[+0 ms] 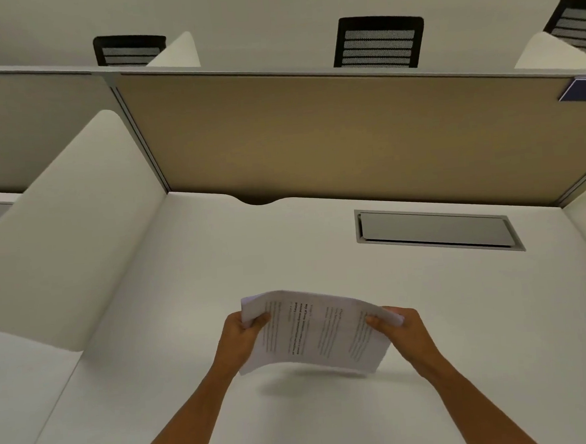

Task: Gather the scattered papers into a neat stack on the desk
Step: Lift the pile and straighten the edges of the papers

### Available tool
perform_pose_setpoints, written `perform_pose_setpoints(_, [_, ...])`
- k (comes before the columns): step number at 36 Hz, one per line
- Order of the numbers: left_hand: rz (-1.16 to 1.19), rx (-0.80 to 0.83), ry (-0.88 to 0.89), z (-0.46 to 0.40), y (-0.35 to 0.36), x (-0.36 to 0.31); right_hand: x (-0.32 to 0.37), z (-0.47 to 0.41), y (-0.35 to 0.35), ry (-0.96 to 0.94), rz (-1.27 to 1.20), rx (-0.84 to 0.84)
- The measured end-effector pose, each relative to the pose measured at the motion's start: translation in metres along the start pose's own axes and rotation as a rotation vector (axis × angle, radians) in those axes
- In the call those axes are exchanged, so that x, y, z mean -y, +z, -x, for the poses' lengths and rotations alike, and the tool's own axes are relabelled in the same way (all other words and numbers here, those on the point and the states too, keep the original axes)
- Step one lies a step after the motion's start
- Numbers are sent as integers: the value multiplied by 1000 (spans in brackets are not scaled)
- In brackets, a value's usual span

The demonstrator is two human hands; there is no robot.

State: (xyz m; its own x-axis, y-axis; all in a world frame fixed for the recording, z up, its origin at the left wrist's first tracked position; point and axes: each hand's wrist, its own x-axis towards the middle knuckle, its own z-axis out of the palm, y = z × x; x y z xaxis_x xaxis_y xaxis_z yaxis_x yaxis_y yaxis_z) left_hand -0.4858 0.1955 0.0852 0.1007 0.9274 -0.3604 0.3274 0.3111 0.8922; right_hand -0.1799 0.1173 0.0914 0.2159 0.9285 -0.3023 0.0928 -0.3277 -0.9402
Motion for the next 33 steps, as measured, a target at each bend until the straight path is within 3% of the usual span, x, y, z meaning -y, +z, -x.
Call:
perform_pose_setpoints(10, [69,-88,44,10,23,10,-4,8,34,-81,-1,-320])
perform_pose_setpoints(20, [172,-173,95,16,34,29,-12,26,49,-76,-136,-353])
perform_pose_setpoints(33, [136,-133,53,7,27,59,-26,21,46,22,-83,-311])
